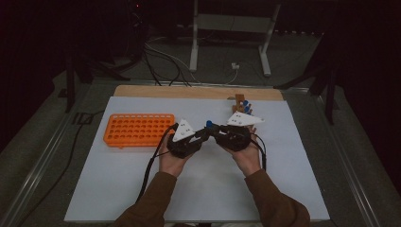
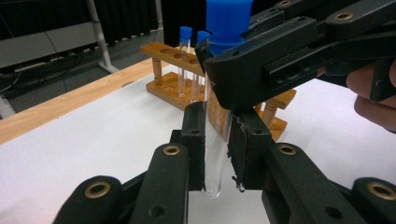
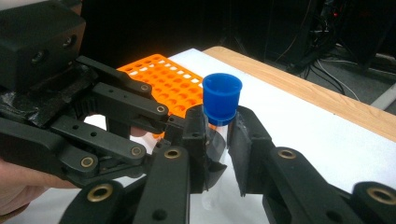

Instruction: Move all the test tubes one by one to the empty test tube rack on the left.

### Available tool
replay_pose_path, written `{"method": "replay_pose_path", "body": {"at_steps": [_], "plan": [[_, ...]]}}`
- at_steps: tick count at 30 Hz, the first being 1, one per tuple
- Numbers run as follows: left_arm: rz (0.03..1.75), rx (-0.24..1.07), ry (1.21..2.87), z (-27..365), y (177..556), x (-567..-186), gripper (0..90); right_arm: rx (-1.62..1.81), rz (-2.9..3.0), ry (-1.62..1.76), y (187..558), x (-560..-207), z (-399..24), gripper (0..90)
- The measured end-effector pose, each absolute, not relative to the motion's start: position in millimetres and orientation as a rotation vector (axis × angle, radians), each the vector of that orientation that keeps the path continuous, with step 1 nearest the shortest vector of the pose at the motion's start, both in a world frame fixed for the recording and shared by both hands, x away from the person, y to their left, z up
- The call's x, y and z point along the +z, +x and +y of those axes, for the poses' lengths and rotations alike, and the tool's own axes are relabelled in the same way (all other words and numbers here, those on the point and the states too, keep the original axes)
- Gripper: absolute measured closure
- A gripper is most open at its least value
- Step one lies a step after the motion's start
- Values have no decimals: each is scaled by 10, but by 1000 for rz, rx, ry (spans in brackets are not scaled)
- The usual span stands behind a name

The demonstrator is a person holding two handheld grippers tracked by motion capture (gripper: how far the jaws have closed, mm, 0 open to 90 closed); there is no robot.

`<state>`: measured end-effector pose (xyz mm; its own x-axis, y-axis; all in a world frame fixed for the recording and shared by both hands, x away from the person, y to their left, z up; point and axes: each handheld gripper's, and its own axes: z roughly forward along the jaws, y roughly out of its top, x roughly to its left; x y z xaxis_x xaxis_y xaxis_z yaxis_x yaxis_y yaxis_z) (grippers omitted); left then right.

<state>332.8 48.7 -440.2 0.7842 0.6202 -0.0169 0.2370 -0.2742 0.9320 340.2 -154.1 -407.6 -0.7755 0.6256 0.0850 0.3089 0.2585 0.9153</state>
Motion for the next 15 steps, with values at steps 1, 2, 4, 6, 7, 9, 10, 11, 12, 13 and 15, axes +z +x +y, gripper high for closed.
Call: {"method": "replay_pose_path", "body": {"at_steps": [1, 2, 4, 6, 7, 9, 10, 11, 12, 13, 15], "plan": [[655, 424, 1851, 486, 3328, -4402, 780, 1530, 2236, 861, 3404, -4077, -1551, 762], [658, 422, 1847, 484, 3328, -4401, 781, 1533, 2235, 862, 3404, -4076, -1559, 744], [668, 422, 1846, 495, 3337, -4401, 782, 1548, 2229, 866, 3404, -4072, -1582, 670], [683, 424, 1842, 518, 3346, -4403, 782, 1557, 2218, 873, 3402, -4064, -1621, 595], [689, 425, 1840, 535, 3351, -4402, 782, 1557, 2218, 873, 3402, -4064, -1621, 595], [698, 428, 1831, 578, 3357, -4397, 782, 1581, 2198, 892, 3402, -4058, -1702, 474], [704, 430, 1828, 603, 3360, -4394, 783, 1584, 2191, 899, 3402, -4059, -1730, 437], [710, 430, 1822, 626, 3362, -4391, 782, 1582, 2184, 904, 3403, -4061, -1758, 400], [713, 433, 1821, 651, 3366, -4387, 783, 1582, 2177, 913, 3403, -4066, -1782, 366], [720, 435, 1815, 670, 3368, -4385, 783, 1582, 2177, 913, 3403, -4066, -1782, 366], [731, 436, 1807, 711, 3375, -4381, 783, 1565, 2158, 935, 3401, -4078, -1828, 295]]}}
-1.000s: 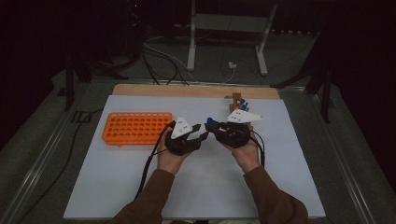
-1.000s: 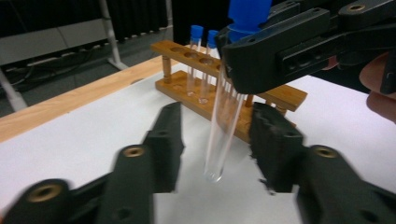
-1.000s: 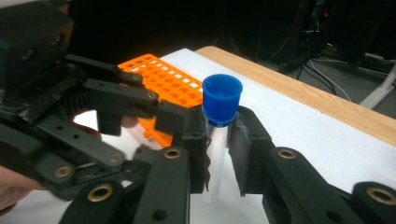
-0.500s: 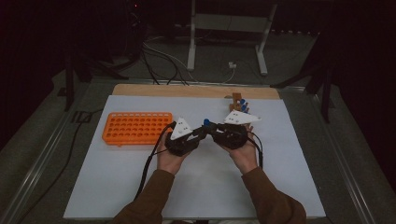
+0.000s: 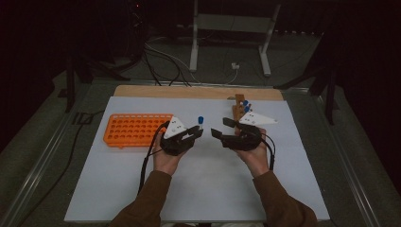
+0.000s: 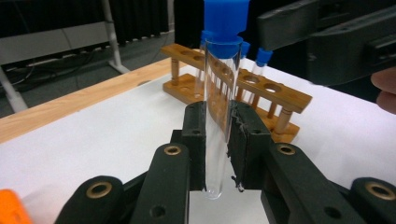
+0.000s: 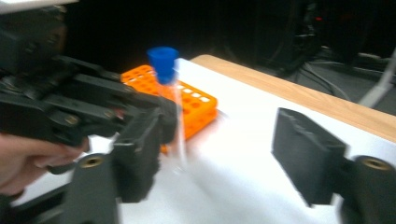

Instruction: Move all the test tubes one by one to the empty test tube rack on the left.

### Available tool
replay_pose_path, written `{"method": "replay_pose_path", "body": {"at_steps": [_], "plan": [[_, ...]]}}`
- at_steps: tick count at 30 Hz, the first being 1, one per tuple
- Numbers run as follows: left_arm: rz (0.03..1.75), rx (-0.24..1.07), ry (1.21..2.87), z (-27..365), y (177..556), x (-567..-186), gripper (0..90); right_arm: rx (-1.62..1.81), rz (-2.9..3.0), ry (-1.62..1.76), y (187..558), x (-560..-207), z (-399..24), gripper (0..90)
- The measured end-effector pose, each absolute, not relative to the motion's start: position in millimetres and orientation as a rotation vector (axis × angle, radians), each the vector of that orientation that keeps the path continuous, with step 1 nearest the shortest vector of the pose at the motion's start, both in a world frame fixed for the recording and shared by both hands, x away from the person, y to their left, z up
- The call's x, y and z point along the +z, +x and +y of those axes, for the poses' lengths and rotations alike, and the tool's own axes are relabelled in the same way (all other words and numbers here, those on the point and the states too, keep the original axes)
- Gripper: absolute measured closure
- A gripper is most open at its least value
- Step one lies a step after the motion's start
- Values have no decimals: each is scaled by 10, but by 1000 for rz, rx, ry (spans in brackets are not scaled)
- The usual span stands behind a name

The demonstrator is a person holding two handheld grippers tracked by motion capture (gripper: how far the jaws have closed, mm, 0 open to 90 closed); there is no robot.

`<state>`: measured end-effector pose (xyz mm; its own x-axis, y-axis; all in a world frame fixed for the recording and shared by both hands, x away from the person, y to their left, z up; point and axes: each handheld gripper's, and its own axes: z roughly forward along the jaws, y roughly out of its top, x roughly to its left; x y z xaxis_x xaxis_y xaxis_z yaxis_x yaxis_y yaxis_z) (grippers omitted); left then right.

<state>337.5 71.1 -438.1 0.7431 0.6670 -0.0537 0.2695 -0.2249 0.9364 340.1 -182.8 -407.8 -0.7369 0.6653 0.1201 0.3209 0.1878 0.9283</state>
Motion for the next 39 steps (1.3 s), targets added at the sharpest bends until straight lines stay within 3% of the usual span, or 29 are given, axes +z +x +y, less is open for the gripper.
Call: {"method": "replay_pose_path", "body": {"at_steps": [1, 4, 7, 11, 14, 39], "plan": [[735, 439, 1804, 727, 3377, -4380, 782, 1545, 2147, 950, 3395, -4089, -1865, 229], [746, 449, 1800, 776, 3383, -4375, 783, 1507, 2127, 968, 3381, -4107, -1914, 153], [761, 466, 1796, 829, 3385, -4370, 782, 1492, 2118, 970, 3373, -4121, -1957, 140], [781, 474, 1783, 910, 3399, -4372, 782, 1459, 2106, 1000, 3367, -4167, -2081, 29], [799, 484, 1776, 982, 3411, -4364, 782, 1445, 2090, 1015, 3351, -4179, -2163, 0], [934, 549, 1760, 1435, 3495, -4516, 782, 1388, 1988, 1099, 3260, -4274, -2616, 0]]}}
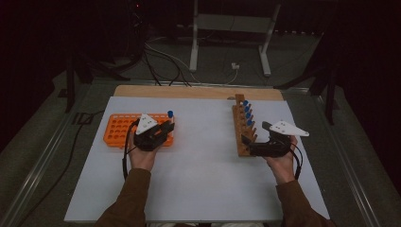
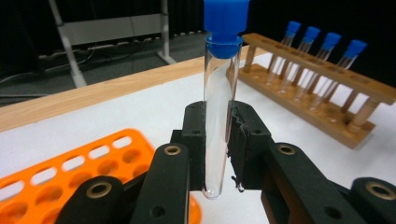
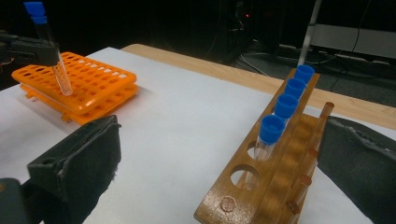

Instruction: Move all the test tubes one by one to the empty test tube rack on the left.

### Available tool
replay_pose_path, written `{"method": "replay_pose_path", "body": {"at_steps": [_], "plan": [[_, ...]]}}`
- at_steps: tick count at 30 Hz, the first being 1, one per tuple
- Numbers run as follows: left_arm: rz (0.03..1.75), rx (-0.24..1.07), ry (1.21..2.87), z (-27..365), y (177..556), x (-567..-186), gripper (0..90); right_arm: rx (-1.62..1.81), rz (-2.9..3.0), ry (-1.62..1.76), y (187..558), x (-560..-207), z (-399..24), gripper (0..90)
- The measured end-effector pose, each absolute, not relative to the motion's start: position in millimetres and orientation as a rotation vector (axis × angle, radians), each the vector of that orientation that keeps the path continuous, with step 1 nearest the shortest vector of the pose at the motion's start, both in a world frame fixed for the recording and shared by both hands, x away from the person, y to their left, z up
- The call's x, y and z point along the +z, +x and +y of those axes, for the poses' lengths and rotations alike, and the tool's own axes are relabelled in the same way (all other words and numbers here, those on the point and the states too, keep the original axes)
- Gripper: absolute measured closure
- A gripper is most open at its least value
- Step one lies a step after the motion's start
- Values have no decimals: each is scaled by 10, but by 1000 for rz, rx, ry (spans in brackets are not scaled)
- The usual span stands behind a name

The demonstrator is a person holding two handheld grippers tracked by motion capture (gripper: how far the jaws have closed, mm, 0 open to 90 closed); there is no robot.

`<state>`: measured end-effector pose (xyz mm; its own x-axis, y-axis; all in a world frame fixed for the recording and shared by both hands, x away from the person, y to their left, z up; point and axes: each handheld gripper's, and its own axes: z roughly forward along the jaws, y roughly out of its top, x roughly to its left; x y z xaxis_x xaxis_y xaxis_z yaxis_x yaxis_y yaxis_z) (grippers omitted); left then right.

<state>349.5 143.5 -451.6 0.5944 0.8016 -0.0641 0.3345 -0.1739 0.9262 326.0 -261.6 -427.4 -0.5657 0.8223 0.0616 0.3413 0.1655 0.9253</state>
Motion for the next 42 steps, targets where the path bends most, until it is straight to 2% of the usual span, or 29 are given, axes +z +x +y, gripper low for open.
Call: {"method": "replay_pose_path", "body": {"at_steps": [14, 42], "plan": [[1015, 567, 1779, 1542, 3577, -4698, 781, 1403, 1984, 1112, 3254, -4302, -2663, 0], [1053, 551, 1836, 1524, 3592, -4941, 780, 1384, 2010, 1098, 3244, -4345, -2634, 0]]}}
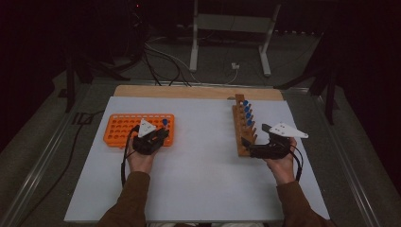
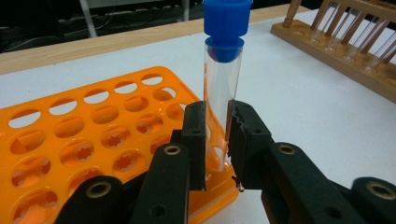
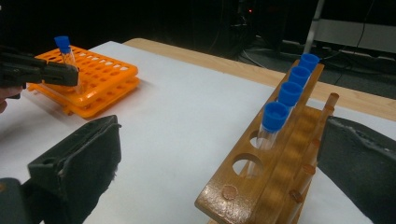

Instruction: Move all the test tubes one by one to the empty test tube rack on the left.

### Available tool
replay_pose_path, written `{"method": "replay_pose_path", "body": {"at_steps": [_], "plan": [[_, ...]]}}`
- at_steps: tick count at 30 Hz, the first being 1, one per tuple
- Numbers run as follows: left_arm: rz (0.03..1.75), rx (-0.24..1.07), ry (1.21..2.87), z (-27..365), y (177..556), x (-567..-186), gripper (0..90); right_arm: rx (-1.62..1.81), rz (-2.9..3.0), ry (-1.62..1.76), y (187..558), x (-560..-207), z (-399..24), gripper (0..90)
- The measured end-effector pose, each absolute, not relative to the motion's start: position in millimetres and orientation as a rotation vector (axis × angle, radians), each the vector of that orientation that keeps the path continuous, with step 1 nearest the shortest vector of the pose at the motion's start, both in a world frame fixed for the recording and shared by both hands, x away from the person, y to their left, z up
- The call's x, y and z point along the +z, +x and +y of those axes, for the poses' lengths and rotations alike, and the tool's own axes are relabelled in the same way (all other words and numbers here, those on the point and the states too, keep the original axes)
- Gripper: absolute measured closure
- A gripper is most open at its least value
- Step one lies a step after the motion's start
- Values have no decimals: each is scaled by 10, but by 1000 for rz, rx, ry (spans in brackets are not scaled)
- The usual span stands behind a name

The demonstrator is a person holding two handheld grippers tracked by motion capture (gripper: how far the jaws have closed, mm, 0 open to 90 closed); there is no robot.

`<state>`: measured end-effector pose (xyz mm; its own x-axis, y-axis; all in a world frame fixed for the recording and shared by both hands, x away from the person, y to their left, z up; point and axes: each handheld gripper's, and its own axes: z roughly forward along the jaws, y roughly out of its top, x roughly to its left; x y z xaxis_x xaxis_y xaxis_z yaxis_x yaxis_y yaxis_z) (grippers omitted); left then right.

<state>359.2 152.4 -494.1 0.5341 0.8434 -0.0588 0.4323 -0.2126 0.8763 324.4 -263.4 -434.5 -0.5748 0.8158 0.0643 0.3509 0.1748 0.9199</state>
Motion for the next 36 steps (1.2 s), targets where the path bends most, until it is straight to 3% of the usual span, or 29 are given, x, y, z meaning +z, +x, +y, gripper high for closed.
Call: {"method": "replay_pose_path", "body": {"at_steps": [36], "plan": [[1056, 590, 1881, 1458, 3556, -5023, 774, 1366, 2035, 1081, 3244, -4387, -2569, 0]]}}
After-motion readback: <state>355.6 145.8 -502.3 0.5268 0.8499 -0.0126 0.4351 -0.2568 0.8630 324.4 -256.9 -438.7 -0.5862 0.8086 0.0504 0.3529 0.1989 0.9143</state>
